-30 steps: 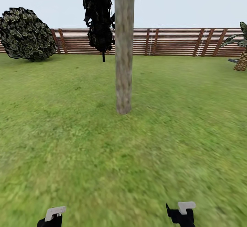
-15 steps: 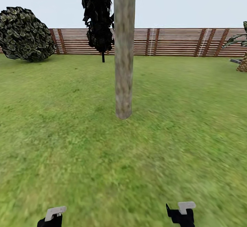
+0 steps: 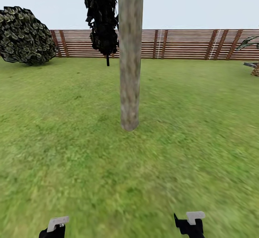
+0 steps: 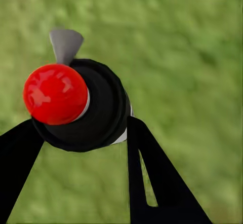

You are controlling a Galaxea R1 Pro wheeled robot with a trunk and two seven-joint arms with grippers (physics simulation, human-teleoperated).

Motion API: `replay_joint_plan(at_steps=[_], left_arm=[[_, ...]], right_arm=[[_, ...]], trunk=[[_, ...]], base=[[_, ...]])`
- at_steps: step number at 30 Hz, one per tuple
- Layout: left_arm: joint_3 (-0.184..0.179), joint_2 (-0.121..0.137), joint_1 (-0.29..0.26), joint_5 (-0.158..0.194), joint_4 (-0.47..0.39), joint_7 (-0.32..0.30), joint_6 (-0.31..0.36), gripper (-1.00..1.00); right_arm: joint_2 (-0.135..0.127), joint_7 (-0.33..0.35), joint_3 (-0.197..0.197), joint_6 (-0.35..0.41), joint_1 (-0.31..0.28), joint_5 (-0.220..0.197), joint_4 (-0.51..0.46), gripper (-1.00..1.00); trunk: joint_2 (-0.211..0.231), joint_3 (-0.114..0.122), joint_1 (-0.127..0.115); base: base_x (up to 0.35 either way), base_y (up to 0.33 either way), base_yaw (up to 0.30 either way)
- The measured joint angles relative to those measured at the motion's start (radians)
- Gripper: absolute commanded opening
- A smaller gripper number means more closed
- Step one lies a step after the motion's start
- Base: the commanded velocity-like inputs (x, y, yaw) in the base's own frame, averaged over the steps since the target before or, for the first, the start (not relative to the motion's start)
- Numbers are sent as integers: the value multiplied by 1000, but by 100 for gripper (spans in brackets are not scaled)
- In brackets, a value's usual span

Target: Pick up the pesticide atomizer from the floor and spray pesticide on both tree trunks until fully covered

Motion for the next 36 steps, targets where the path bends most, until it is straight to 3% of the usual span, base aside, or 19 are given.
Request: replay_joint_plan(at_steps=[36], left_arm=[[1, 4, 1, -1, -6, 0, -1, -100]], right_arm=[[4, 0, 1, 1, 0, 0, 2, 100]], trunk=[[0, 0, 0]], base=[[339, 0, 0]])
